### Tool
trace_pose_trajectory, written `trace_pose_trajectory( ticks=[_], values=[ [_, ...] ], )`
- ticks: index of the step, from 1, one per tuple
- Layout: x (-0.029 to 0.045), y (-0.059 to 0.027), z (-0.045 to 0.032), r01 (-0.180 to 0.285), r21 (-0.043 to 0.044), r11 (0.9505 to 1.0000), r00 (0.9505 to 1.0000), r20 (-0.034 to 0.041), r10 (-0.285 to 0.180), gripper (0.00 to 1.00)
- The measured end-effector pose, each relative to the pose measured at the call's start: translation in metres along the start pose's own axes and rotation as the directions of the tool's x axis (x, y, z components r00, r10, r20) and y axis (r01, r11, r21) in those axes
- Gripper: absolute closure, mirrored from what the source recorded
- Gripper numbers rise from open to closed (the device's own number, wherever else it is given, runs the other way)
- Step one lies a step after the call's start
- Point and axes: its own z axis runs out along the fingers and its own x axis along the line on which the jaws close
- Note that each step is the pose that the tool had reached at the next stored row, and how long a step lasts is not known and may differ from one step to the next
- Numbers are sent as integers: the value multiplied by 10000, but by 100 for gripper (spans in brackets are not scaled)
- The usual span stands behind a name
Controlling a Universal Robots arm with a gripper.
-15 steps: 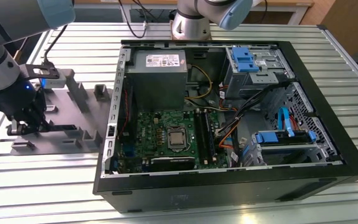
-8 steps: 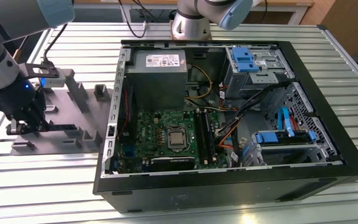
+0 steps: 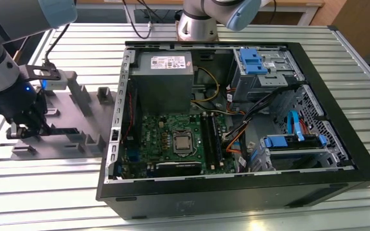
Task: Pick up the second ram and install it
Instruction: 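Pick up the second ram and move it above second insertion slot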
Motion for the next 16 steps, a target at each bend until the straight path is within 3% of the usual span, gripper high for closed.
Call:
trace_pose_trajectory(
  ticks=[16],
  values=[
    [-2, 4, -142, 0, 3, 10000, 10000, 3, 0, 86]
  ],
)
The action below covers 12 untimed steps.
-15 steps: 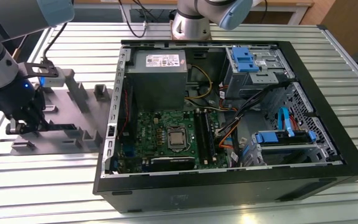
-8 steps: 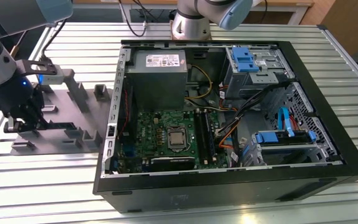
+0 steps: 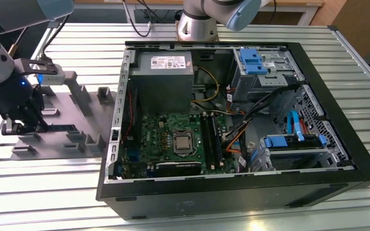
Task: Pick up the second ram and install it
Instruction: 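Pick up the second ram and move it above second insertion slot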
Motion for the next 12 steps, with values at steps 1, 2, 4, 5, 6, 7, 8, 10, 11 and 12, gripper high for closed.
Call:
trace_pose_trajectory(
  ticks=[1, 2, 4, 5, 6, 7, 8, 10, 11, 12],
  values=[
    [0, 0, -3, 0, 1, 10000, 10000, 1, 0, 86],
    [0, 0, -6, 0, 1, 10000, 10000, 1, 0, 86],
    [0, 0, -13, 0, 1, 10000, 10000, 1, 0, 86],
    [0, 0, -16, 0, 1, 10000, 10000, 1, 0, 86],
    [0, 0, -16, 0, 3, 10000, 10000, 2, 0, 86],
    [0, 0, -17, 0, 2, 10000, 10000, 1, 0, 86],
    [0, 0, -18, 0, 2, 10000, 10000, 1, 0, 86],
    [0, 0, -19, 0, 1, 10000, 10000, 0, 0, 86],
    [0, 0, -20, 0, 1, 10000, 10000, 0, 0, 86],
    [0, 1, -24, 0, -1, 10000, 10000, -1, 0, 86]
  ],
)
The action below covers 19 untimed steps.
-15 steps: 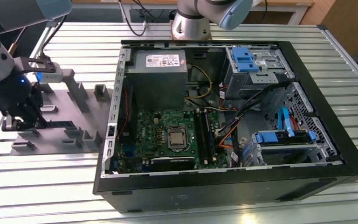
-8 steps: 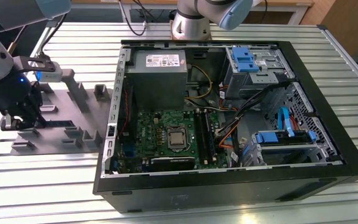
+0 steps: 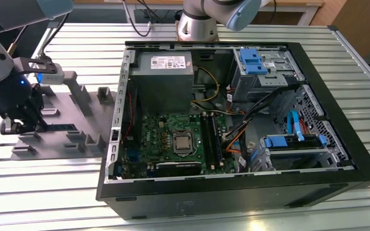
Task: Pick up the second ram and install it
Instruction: 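Pick up the second ram and move it above second insertion slot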
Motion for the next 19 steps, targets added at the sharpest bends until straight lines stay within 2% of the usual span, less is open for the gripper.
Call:
trace_pose_trajectory(
  ticks=[11, 19],
  values=[
    [-2, 3, -113, 0, 3, 10000, 10000, 2, 0, 86],
    [-4, 8, -259, 0, 2, 10000, 10000, 1, 0, 86]
  ],
)
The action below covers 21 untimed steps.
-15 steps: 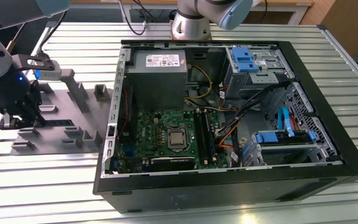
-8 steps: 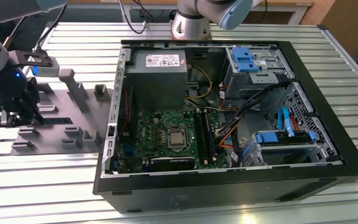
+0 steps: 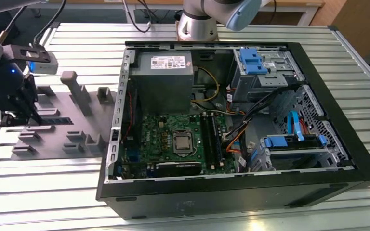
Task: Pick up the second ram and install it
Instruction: 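Pick up the second ram and move it above second insertion slot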
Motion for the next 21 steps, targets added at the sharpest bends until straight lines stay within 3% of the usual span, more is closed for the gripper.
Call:
trace_pose_trajectory(
  ticks=[21],
  values=[
    [-5, 10, -339, 0, 0, 10000, 10000, 0, 0, 86]
  ],
)
